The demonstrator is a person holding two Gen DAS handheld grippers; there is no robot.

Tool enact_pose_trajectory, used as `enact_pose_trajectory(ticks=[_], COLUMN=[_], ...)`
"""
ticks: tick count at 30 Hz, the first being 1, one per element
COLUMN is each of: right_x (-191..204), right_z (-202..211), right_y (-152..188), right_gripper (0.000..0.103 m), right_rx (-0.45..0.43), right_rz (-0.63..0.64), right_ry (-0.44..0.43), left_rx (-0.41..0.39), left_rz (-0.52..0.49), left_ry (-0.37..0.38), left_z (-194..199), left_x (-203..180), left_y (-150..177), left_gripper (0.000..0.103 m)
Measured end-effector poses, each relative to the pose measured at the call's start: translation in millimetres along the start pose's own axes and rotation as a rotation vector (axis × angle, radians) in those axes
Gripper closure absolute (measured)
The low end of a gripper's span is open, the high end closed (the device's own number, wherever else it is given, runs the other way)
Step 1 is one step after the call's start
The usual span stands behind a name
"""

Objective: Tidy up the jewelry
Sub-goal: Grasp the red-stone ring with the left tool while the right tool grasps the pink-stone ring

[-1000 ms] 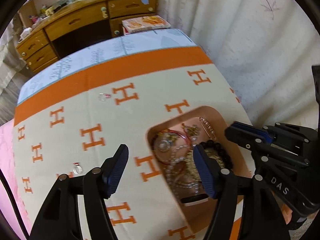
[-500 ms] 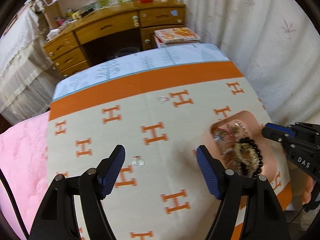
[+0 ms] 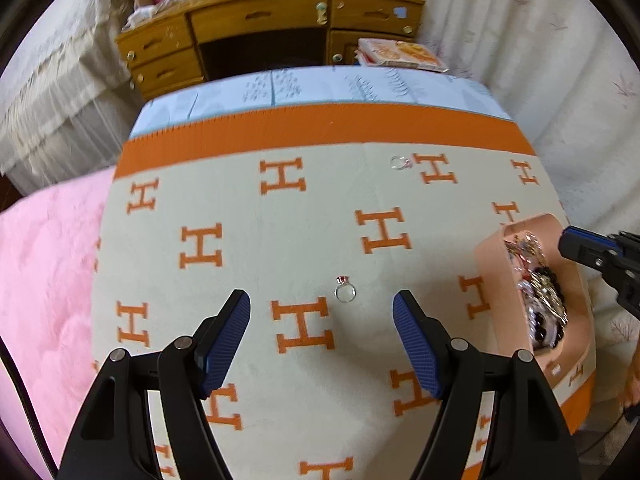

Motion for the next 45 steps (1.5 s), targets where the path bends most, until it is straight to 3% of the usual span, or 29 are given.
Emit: enact_pose_trajectory(ticks=[5, 10, 18, 22, 26, 33, 37, 41, 45], right_x=[9.2, 7.2, -8.5, -6.5, -3.8, 2.1, 8.0, 11.1, 11.9], right_z=[-17.6, -37.7, -72.7, -93.6, -108.9, -120.5, -126.8, -138.5, -151.0], right_y=[-13.1, -27.8, -62.0, -75.4, -80.8, -86.0, -92.5, -96.7, -97.9], right_gripper=[0.094, 0.094, 0.093, 0.065, 0.065, 0.065, 0.065, 0.065, 0.065], right_rx=[0.023, 0.048, 0.060, 0.075, 0.107, 0.130, 0.130, 0.143, 0.161], right_rz=[0.006, -0.038, -0.138, -0.076, -0.021, 0.098, 0.179, 0.220, 0.258], right_ry=[-0.002, -0.028, -0.101, -0.084, -0.096, -0.099, -0.100, -0.100, -0.066], left_rx=[0.044, 0.092, 0.142, 0.154, 0.152, 0.173, 0.169, 0.173, 0.177], left_rz=[0.057, 0.053, 0.022, 0.047, 0.044, 0.007, -0.008, 0.007, 0.013], left_ry=[0.004, 0.000, -0.005, 0.002, -0.003, -0.014, -0.015, 0.001, 0.015], left_z=[-35.4, -60.7, -80.0, -84.0, -84.8, -81.9, -79.2, -75.2, -74.7], left_x=[-2.6, -11.9, -24.0, -20.5, -19.8, -29.0, -31.9, -30.8, -27.7], left_y=[-5.9, -4.9, 1.8, 2.2, -0.1, 1.1, 3.3, 6.9, 7.6], left_gripper=[0.031, 0.031, 0.040, 0.040, 0.042, 0.064, 0.069, 0.086, 0.087])
Point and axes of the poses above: each gripper's, at about its wrist camera, not at the fingertips, and z roughly against the way its jaws point, x to its left, y to its underside, the point moved 5 cm from there along -z, roughly the way its jaws point, and after that the axes turned 1 degree about -x, right-handed, at the moved point
